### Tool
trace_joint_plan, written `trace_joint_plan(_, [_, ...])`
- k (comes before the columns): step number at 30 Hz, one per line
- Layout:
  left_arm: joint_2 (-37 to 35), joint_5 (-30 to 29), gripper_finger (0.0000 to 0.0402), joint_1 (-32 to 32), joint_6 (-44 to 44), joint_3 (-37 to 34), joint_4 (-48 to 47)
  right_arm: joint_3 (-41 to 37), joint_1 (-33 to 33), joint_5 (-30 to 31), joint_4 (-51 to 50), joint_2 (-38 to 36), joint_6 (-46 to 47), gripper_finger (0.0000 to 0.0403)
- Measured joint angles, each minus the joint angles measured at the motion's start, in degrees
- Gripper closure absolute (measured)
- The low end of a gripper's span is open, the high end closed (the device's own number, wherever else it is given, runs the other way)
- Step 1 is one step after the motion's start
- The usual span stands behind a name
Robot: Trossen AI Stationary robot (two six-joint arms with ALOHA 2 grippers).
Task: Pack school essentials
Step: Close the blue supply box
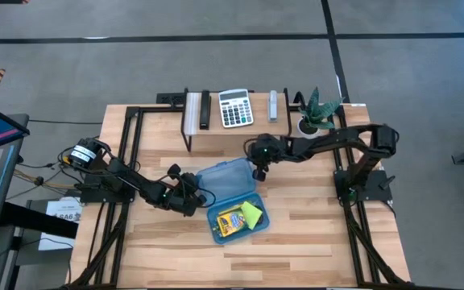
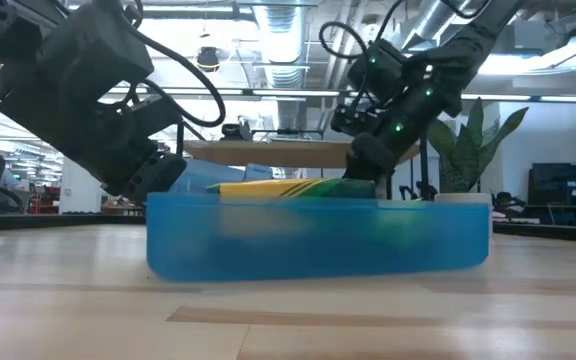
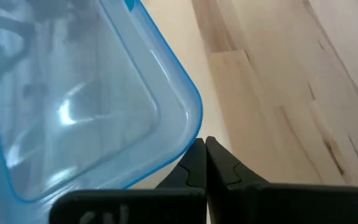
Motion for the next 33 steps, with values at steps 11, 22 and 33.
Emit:
trace_joint_plan(11, [-4.06,-3.83,0.0401,-1.87,-0.3,-0.05,-1.49,0.21,2.72,-0.47,0.32,-3.34,-0.67,0.0395])
trace_joint_plan(22, [-7.93,-4.37,0.0402,-3.68,1.45,0.04,-0.82,0.23,6.04,-1.96,1.05,-3.66,0.03,0.0395])
trace_joint_plan(33, [-7.93,-3.19,0.0401,-3.67,5.31,0.0,2.62,0.18,6.27,-6.73,1.55,-3.57,0.66,0.0395])
